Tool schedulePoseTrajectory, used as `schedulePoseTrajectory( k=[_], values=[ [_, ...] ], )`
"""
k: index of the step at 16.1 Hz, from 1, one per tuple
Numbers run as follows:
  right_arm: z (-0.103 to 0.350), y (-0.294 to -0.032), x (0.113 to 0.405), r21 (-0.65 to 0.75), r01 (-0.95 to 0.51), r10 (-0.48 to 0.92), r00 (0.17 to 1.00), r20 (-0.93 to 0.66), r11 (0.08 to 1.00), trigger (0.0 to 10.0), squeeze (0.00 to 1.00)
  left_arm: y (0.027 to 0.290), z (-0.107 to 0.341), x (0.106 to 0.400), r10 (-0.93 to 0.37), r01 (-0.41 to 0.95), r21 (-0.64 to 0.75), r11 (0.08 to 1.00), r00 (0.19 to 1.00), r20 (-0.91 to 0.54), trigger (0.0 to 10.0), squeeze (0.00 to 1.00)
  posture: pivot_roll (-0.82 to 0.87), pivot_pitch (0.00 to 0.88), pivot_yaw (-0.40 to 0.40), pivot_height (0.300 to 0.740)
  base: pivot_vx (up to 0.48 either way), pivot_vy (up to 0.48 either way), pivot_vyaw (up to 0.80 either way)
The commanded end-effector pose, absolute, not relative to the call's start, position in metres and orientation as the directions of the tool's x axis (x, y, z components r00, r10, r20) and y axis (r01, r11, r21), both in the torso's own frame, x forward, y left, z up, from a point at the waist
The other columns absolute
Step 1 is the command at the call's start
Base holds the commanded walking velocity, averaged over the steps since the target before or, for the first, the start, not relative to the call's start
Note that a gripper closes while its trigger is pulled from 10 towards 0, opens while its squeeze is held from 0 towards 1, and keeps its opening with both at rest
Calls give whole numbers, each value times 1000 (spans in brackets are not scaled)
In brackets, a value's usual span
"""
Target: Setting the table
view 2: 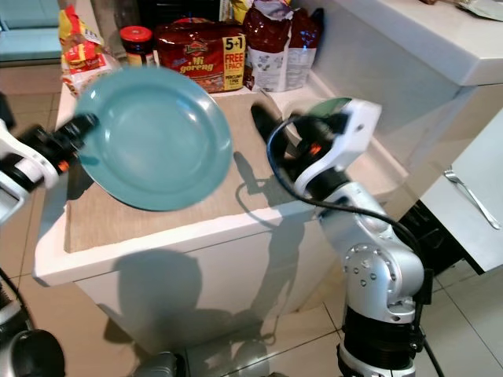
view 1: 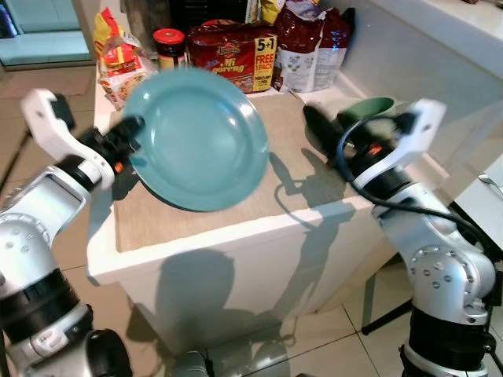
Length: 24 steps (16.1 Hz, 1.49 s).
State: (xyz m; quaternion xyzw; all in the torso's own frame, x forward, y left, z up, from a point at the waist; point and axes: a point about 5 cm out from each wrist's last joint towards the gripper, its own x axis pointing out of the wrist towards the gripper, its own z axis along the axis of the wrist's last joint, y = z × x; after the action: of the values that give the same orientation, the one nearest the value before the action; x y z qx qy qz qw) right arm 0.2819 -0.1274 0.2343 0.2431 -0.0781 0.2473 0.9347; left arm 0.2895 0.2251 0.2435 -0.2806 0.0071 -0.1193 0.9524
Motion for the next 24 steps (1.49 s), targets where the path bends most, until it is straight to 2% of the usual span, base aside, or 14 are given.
schedulePoseTrajectory(
  k=[1, 2, 3, 5, 10, 14, 15, 19, 22, 24],
  values=[
    [238, -130, 280, 413, -493, 407, 868, 283, 766, 10000, 0, 215, 255, 287, -261, 278, -516, 810, 959, 107, 0, 0, 97, 50, -53, 740, 0, 0, 0],
    [239, -128, 278, 406, -493, 404, 868, 289, 769, 10000, 0, 212, 255, 284, -216, 250, -464, 850, 968, 125, 3216, 0, 95, 47, -58, 740, 0, 0, 0],
    [239, -128, 277, 391, -486, 395, 871, 293, 782, 10000, 0, 212, 245, 284, -166, 177, -456, 872, 984, 64, 10000, 0, 95, 46, -58, 740, 0, 0, 0],
    [235, -130, 274, 364, -471, 388, 878, 279, 804, 10000, 0, 203, 246, 279, -131, 173, -468, 867, 984, 121, 10000, 0, 94, 37, -69, 740, 0, 0, 0],
    [233, -125, 272, 381, -483, 401, 873, 278, 788, 10000, 0, 177, 253, 276, -187, 243, -493, 835, 969, 161, 10000, 0, 89, 20, -69, 740, -270, 0, 0],
    [235, -125, 271, 376, -488, 399, 869, 293, 788, 10000, 0, 173, 258, 277, -178, 253, -483, 838, 964, 196, 10000, 0, 90, 10, -71, 740, -367, 0, 0],
    [237, -126, 271, 359, -485, 390, 868, 306, 798, 10000, 0, 171, 258, 275, -175, 245, -414, 877, 964, 201, 10000, 0, 92, 2, -73, 740, 0, 0, 0],
    [239, -128, 268, 245, -466, 387, 869, 307, 851, 10000, 0, 167, 254, 266, -191, 274, -360, 892, 949, 250, 10000, 0, 83, 0, -75, 740, 0, 0, 0],
    [220, -133, 263, 251, -448, 385, 885, 261, 858, 10000, 0, 152, 244, 260, -284, 341, -293, 893, 933, 219, 10000, 0, 84, 0, -81, 740, 0, -449, 0],
    [212, -136, 262, 210, -426, 375, 894, 243, 880, 10000, 0, 148, 233, 259, -286, 329, -257, 909, 939, 191, 10000, 0, 85, 0, -81, 740, 0, -480, 0]
  ],
)
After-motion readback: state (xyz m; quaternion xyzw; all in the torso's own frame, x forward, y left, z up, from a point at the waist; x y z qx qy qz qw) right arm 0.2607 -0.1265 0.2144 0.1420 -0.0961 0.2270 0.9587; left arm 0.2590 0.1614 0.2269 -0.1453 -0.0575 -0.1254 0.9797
